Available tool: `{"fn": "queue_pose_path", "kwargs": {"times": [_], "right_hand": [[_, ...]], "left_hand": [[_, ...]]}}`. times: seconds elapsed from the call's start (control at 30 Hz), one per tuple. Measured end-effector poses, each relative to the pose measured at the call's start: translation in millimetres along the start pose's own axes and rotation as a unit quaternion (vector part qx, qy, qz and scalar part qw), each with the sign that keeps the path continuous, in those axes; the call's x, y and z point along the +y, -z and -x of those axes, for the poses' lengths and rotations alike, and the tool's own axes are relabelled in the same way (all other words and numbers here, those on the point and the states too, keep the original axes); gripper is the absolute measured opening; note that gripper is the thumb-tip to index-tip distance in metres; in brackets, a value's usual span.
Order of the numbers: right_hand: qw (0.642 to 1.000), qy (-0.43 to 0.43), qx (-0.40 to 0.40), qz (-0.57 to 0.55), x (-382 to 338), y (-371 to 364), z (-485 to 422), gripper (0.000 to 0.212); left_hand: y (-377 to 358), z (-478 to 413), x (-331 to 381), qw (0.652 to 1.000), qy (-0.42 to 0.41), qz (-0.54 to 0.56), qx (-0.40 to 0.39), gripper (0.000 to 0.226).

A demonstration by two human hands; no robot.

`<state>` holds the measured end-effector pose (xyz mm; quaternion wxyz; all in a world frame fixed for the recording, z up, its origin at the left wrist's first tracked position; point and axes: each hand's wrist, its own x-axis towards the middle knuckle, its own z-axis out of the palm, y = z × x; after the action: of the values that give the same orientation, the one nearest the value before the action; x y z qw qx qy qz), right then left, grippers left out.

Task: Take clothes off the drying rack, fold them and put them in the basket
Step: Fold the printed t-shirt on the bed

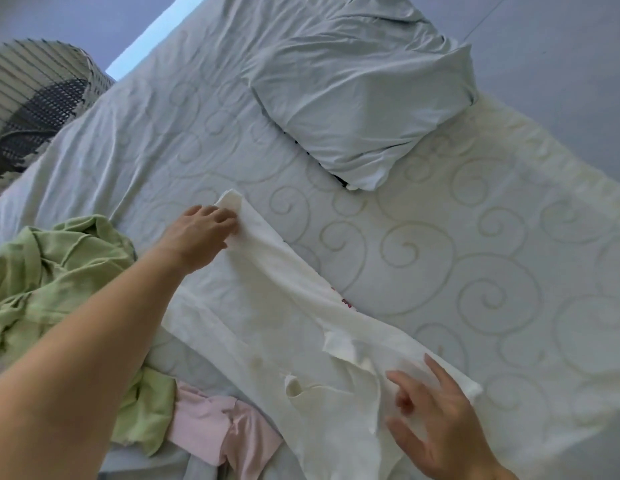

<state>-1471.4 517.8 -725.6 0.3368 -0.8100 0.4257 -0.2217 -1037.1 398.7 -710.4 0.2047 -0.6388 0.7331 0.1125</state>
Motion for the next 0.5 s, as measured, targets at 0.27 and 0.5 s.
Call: {"fn": "queue_pose_path", "kwargs": {"times": [0.27,0.5], "right_hand": [[0.968,0.091,-0.194,0.133,14.5,-10.1,12.3,0.064],[0.905,0.194,-0.319,0.207,20.9,17.4,-2.8,0.082]], "left_hand": [[-47.0,63.3,107.2,0.991,0.015,0.091,0.094,0.059],[-77.9,140.8,192.2,0.984,0.037,0.158,0.069,0.064]]}}
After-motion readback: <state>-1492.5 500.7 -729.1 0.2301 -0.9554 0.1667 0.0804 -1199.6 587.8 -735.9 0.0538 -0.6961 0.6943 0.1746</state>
